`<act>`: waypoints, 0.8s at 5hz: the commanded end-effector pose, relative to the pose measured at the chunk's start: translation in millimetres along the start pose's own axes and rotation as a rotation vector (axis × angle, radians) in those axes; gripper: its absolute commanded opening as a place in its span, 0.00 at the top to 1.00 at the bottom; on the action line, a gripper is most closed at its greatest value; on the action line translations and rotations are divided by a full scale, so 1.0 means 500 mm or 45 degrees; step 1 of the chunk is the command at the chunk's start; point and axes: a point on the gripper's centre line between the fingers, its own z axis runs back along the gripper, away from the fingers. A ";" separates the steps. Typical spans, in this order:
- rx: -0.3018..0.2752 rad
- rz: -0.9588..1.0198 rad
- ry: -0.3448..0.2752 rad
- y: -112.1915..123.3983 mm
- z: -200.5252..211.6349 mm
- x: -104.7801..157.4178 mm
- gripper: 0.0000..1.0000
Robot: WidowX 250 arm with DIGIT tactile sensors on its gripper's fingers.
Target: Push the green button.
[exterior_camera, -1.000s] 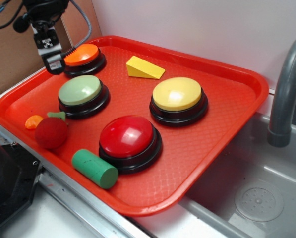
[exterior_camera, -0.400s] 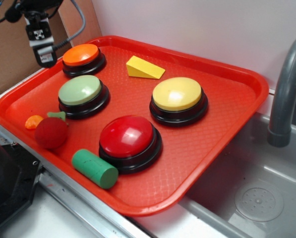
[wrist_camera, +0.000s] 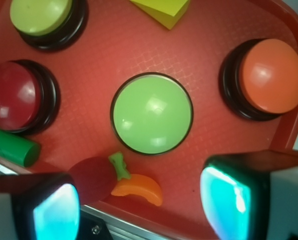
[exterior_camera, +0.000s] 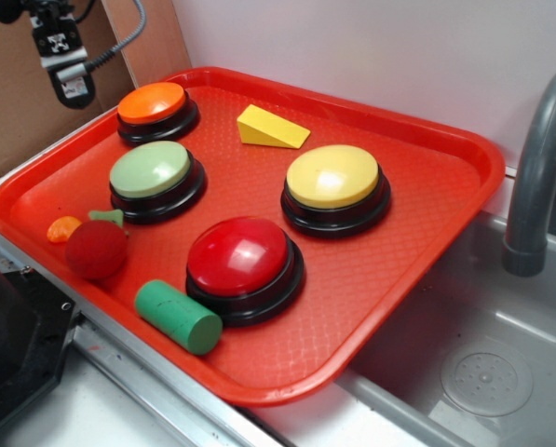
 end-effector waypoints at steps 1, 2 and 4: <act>0.050 0.121 -0.120 0.009 0.053 0.000 0.00; 0.024 0.204 -0.167 0.010 0.058 -0.011 0.00; -0.001 0.283 -0.142 0.014 0.056 -0.018 0.00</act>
